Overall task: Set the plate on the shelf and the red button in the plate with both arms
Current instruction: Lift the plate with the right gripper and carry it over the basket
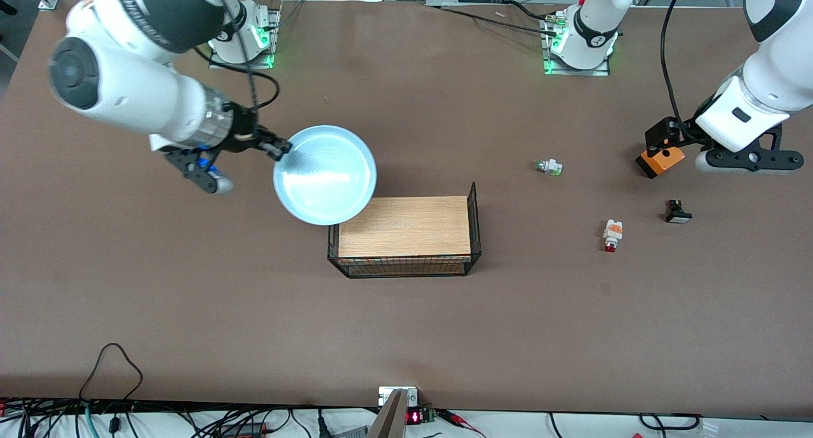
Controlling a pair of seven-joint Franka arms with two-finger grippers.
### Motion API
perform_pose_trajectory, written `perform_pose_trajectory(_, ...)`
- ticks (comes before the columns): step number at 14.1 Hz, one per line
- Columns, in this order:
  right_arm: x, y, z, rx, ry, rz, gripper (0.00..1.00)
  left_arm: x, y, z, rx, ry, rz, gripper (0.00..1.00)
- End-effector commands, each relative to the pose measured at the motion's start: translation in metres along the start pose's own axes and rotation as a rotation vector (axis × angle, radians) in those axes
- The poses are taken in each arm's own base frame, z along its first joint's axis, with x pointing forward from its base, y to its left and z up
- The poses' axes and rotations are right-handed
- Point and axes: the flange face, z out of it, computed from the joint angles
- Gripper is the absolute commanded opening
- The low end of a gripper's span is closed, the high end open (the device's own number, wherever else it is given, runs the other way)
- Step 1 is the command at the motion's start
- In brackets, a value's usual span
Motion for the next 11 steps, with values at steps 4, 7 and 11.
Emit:
perform_pose_trajectory(4, -0.012, -0.038, 0.037, -0.016, -0.014, 0.041, 0.0, -0.002, -0.004, -0.006, 0.021, -0.004, 0.004, 1.0)
perform_pose_trajectory(7, -0.02, -0.054, 0.047, 0.034, 0.018, 0.047, 0.0, -0.002, -0.003, -0.006, 0.021, -0.004, 0.004, 1.0)
perform_pose_trajectory(11, -0.02, -0.068, 0.046, 0.113, 0.079, 0.009, 0.0, -0.003, -0.004, -0.006, 0.022, -0.01, 0.004, 1.0)
